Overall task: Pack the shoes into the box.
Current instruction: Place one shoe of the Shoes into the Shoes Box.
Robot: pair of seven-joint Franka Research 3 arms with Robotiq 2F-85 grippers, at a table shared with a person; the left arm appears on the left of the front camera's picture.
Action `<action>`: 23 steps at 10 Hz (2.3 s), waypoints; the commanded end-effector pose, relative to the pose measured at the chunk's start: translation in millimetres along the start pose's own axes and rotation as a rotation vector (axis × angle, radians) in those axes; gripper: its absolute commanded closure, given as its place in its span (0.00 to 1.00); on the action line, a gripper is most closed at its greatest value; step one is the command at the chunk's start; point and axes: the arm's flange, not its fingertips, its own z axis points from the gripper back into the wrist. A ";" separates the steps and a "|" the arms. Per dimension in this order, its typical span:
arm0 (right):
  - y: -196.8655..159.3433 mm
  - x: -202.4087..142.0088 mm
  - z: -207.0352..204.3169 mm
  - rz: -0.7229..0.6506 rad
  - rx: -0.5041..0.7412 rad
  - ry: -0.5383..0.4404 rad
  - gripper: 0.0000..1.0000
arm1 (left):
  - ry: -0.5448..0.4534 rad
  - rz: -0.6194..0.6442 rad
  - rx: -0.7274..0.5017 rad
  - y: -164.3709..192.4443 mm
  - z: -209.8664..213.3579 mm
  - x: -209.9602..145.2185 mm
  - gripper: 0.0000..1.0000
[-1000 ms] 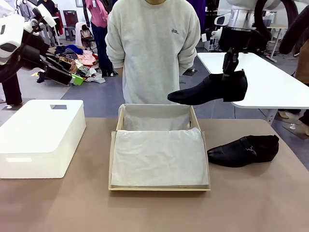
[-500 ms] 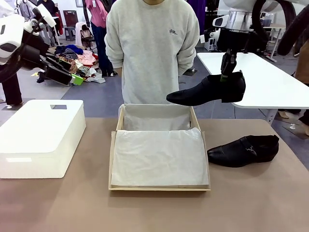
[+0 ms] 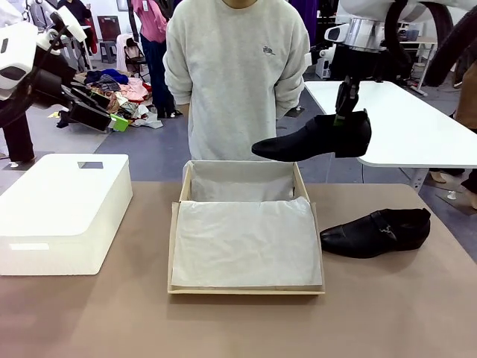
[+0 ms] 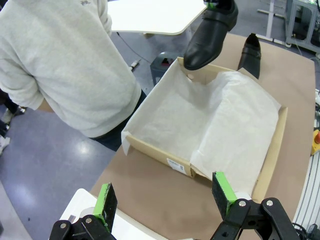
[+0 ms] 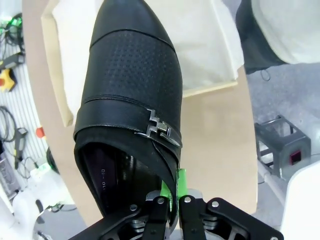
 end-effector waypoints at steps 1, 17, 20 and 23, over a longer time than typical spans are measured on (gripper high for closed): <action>2.0 22.9 -20.3 -0.014 -0.009 -0.052 1.00 | -0.006 0.002 -0.006 0.4 0.0 -0.2 0.00; -13.8 123.3 -135.5 0.048 0.026 -0.068 1.00 | -0.006 0.002 -0.006 0.4 0.0 -0.2 0.00; -20.7 126.6 -153.8 0.080 0.028 -0.056 1.00 | -0.006 0.002 -0.006 0.4 0.0 -0.2 0.00; -27.0 127.6 -167.8 0.092 0.020 -0.054 1.00 | -0.006 0.002 -0.006 0.4 0.0 -0.2 0.00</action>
